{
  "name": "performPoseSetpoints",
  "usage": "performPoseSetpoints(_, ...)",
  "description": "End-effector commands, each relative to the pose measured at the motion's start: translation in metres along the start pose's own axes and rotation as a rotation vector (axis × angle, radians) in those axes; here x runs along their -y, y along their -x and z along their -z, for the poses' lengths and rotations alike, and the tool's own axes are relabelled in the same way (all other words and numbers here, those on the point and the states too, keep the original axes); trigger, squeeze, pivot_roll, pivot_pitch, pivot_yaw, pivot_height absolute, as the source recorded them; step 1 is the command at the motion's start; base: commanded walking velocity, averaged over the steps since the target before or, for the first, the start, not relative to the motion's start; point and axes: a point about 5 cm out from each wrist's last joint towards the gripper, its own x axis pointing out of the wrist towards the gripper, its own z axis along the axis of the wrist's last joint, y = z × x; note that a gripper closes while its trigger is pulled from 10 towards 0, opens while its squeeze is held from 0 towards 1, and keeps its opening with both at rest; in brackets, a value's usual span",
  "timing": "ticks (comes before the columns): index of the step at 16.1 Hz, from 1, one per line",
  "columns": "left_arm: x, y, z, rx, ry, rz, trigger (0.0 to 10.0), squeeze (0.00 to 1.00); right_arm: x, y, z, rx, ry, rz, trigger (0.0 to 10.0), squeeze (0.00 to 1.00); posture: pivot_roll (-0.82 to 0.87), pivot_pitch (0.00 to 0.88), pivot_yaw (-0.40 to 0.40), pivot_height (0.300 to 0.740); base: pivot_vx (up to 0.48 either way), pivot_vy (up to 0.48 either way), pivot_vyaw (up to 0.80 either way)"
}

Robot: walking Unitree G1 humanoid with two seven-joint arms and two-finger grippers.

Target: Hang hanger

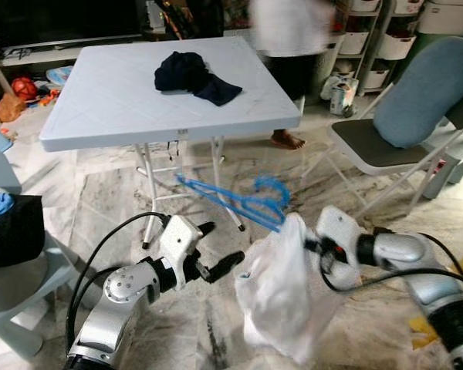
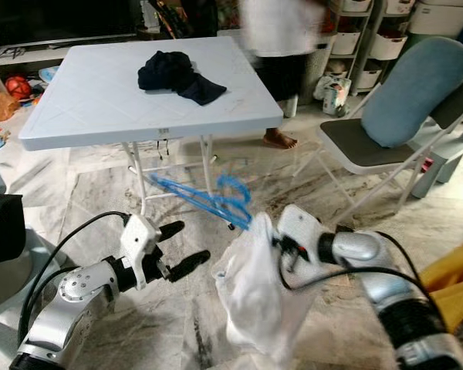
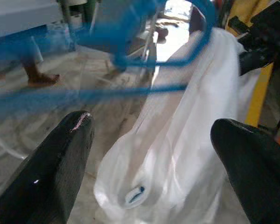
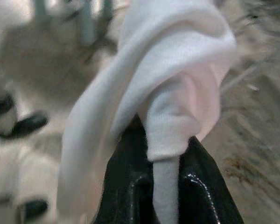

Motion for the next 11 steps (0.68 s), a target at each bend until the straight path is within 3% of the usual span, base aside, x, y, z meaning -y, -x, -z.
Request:
performPoseSetpoints(1,0.0,0.0,-0.006,0.008,-0.056,0.009,10.0,1.0,0.004,0.008,-0.002,-0.018,0.078,-0.046,10.0,0.0,-0.09,0.0,-0.017,0.74,0.0,0.0,0.0)
performPoseSetpoints(3,0.0,0.002,-0.007,0.007,-0.066,0.003,10.0,1.0,0.005,0.014,0.003,-0.046,0.093,-0.08,10.0,0.0,-0.09,0.0,-0.017,0.74,0.0,0.0,0.0)
performPoseSetpoints(4,0.002,0.001,-0.006,-0.014,-0.113,0.014,10.0,1.0,-0.001,0.02,0.008,-0.083,0.137,-0.169,10.0,0.0,-0.09,0.0,-0.014,0.74,0.0,0.0,0.0)
performPoseSetpoints(6,0.005,0.0,-0.004,-0.027,-0.132,0.042,10.0,1.0,-0.007,0.023,0.014,-0.103,0.194,-0.232,10.0,0.0,-0.09,0.0,-0.008,0.74,0.0,0.0,0.0)
performPoseSetpoints(7,0.008,-0.001,-0.004,-0.038,-0.152,0.083,10.0,0.1,-0.007,0.023,0.019,-0.135,0.224,-0.23,10.0,0.0,-0.1,0.0,-0.007,0.74,0.0,0.0,0.0)
performPoseSetpoints(8,0.009,-0.002,-0.003,-0.039,-0.15,0.091,10.0,0.0,-0.008,0.024,0.021,-0.148,0.244,-0.242,10.0,0.0,-0.1,0.0,-0.007,0.74,0.0,0.0,0.0)
performPoseSetpoints(10,0.009,0.0,0.002,-0.087,-0.227,0.153,10.0,0.05,-0.007,0.027,0.016,-0.102,0.245,-0.253,10.0,0.0,-0.1,0.0,-0.003,0.74,0.0,0.0,0.0)
performPoseSetpoints(11,0.009,0.001,0.003,-0.087,-0.199,0.189,10.0,0.41,-0.005,0.028,0.014,-0.094,0.265,-0.251,10.0,0.0,-0.1,0.0,-0.003,0.74,0.0,0.0,0.0)
